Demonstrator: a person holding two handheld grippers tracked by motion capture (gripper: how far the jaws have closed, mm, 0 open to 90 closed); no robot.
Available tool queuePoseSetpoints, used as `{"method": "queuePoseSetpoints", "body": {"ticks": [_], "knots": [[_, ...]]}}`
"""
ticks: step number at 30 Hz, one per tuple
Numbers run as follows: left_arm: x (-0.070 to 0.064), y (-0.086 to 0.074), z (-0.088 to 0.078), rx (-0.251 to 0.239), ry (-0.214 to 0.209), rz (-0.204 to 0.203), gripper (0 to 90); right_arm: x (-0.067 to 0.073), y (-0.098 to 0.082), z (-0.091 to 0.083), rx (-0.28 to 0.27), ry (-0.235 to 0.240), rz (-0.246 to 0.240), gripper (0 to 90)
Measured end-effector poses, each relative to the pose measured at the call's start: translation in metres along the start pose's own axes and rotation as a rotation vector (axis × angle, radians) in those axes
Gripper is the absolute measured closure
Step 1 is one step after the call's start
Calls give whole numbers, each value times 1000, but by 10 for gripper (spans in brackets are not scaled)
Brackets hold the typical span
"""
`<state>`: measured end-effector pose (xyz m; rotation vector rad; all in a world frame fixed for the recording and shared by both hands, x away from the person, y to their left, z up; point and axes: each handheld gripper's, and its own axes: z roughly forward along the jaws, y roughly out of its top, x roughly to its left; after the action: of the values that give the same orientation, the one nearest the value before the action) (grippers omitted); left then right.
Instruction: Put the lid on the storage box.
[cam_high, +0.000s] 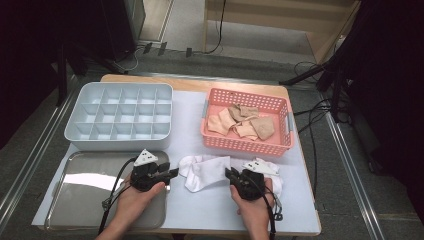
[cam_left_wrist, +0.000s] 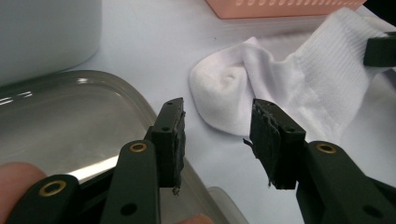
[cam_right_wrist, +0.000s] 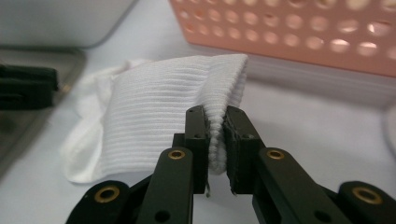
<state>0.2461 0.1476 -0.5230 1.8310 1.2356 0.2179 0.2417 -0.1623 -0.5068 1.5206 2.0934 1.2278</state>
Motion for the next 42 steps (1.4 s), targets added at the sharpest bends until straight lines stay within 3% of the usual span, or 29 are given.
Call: {"method": "queuePoseSetpoints", "body": {"ticks": [1, 4, 8, 9, 12, 16, 17, 18, 20, 27, 30, 32, 34, 36, 37, 38, 39, 40, 42], "knots": [[-2, 3, 3, 16, 26, 13, 566, -9, -1, -2, 23, -25, -5, 813], [-3, 9, 7, 25, 50, 10, 575, -21, -2, -5, 40, -46, -3, 808], [-7, 13, 14, 51, 62, 12, 582, -32, -4, -5, 60, -72, -4, 803], [-11, 14, 19, 81, 54, 28, 581, -37, -6, -5, 66, -77, -9, 803], [-16, 13, 25, 107, 81, 56, 587, -42, -9, -4, 74, -90, -12, 803], [-19, 17, 27, 126, 117, 82, 700, -47, -9, -4, 71, -96, -7, 806], [-21, 17, 29, 140, 130, 119, 760, -48, -9, -5, 71, -105, -12, 806], [-22, 17, 29, 136, 133, 128, 821, -49, -9, -6, 70, -110, -11, 807], [-21, 16, 29, 138, 127, 130, 857, -52, -9, -7, 67, -111, -12, 807], [-15, 15, 24, 124, 133, 137, 874, -69, -9, -17, 61, -168, -3, 818], [-13, 14, 22, 127, 134, 142, 875, -76, -9, -19, 58, -194, -32, 824], [-13, 14, 22, 122, 129, 137, 873, -76, -9, -19, 59, -195, -24, 823], [-13, 14, 21, 89, 121, 118, 848, -77, -7, -20, 47, -157, 10, 728], [-14, 14, 21, 75, 115, 113, 730, -72, -6, -26, -7, -154, 25, 645], [-13, 14, 19, 45, 104, 102, 690, -68, -5, -31, -43, -145, 28, 655], [-13, 14, 19, 45, 104, 102, 669, -68, -5, -31, -43, -145, 28, 655], [-14, 13, 18, 15, 108, 98, 642, -54, -4, -41, -112, -110, 26, 731], [-14, 13, 18, 15, 108, 98, 635, -54, -4, -41, -112, -110, 26, 731], [-15, 10, 20, 23, 100, 102, 667, -29, -7, -32, -85, -13, -16, 773]]}}
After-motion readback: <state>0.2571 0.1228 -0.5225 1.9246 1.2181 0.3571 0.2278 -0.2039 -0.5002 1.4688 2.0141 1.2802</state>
